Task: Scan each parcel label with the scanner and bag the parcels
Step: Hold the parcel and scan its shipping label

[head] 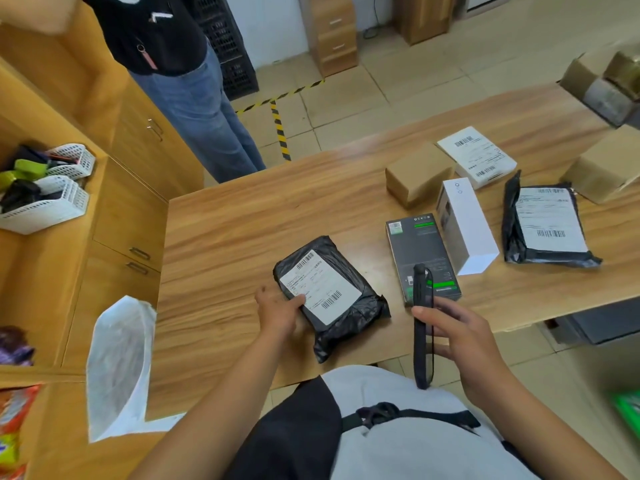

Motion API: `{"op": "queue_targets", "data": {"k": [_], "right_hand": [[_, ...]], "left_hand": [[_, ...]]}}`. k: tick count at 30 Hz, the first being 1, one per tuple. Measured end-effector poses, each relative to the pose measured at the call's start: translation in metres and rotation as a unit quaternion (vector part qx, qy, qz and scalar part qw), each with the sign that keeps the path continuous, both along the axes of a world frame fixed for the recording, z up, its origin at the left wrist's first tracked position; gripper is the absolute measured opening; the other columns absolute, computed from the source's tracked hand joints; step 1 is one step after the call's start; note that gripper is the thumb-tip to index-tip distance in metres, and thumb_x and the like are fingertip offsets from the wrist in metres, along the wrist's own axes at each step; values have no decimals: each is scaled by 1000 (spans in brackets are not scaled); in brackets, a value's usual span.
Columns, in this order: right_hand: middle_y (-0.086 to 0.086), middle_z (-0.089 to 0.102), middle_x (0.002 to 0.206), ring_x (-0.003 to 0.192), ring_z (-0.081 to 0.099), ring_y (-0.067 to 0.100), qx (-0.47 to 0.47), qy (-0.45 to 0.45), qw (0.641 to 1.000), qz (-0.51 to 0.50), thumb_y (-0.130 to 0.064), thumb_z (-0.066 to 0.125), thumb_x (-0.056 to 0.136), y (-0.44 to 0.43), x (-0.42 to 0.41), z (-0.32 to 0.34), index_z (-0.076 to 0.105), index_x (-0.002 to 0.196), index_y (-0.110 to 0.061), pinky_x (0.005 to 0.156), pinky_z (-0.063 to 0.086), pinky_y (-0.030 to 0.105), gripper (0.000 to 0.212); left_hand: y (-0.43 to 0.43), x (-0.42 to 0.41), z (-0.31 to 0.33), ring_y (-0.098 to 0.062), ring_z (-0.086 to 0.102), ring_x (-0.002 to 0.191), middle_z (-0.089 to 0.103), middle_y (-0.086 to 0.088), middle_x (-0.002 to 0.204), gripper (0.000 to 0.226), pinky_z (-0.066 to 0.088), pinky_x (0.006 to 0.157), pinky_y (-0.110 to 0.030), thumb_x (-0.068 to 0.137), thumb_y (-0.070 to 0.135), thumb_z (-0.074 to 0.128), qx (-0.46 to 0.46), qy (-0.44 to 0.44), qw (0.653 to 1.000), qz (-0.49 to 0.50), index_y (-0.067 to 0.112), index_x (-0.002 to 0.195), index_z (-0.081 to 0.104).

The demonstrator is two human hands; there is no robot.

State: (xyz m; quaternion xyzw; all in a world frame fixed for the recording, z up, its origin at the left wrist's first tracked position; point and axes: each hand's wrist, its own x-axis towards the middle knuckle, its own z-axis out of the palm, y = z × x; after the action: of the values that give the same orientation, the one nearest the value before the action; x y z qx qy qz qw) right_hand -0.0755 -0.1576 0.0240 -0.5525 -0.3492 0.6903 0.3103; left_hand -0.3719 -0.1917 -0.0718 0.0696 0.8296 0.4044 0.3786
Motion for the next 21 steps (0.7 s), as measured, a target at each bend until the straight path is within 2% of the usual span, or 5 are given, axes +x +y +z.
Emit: {"op": "queue_targets", "data": {"k": [3, 5, 8, 16, 21], "right_hand": [[3, 78, 87, 72, 73, 9, -1, -15, 1000, -1, -17, 80, 83, 0, 3, 1, 83, 92, -23, 54, 56, 22, 11], [2, 79, 89, 79, 73, 13, -1, -30, 1000, 1, -21, 81, 82, 0, 5, 1, 81, 94, -23, 61, 57, 29, 12], [3, 79, 89, 82, 72, 17, 9, -53, 998, 16, -24, 81, 82, 1, 6, 1, 83, 89, -27, 67, 58, 37, 8], [-6, 76, 84, 76, 71, 12, 90, -172, 963, 188, -45, 93, 59, 30, 2, 10, 76, 78, -30, 59, 55, 22, 30], [-3, 69, 56, 48, 69, 14, 203, -386, 796, 421, -73, 74, 51, 58, -5, 34, 72, 91, -22, 54, 54, 31, 64]], "left_hand": [[-8, 5, 0, -28, 23, 145, 21, -5, 159, 107, 25, 117, -49, 69, 49, 83, -60, 315, 918, -233, 32, 153, 19], [-4, 8, -1, -23, 11, 149, 13, 1, 163, 107, 14, 120, -46, 68, 68, 73, -69, 367, 843, -388, 33, 154, 18], [9, 9, -10, -24, 4, 151, 6, -1, 166, 114, 6, 121, -44, 67, 82, 61, -131, 351, 790, -486, 30, 156, 12], [14, 10, -22, -27, -14, 152, -13, -1, 166, 128, -4, 120, -46, 55, 95, 44, -168, 333, 770, -518, 35, 156, -7], [16, 15, -20, -26, -20, 150, -19, 0, 165, 137, -6, 119, -50, 49, 93, 51, -189, 321, 770, -519, 35, 155, -12]]}}
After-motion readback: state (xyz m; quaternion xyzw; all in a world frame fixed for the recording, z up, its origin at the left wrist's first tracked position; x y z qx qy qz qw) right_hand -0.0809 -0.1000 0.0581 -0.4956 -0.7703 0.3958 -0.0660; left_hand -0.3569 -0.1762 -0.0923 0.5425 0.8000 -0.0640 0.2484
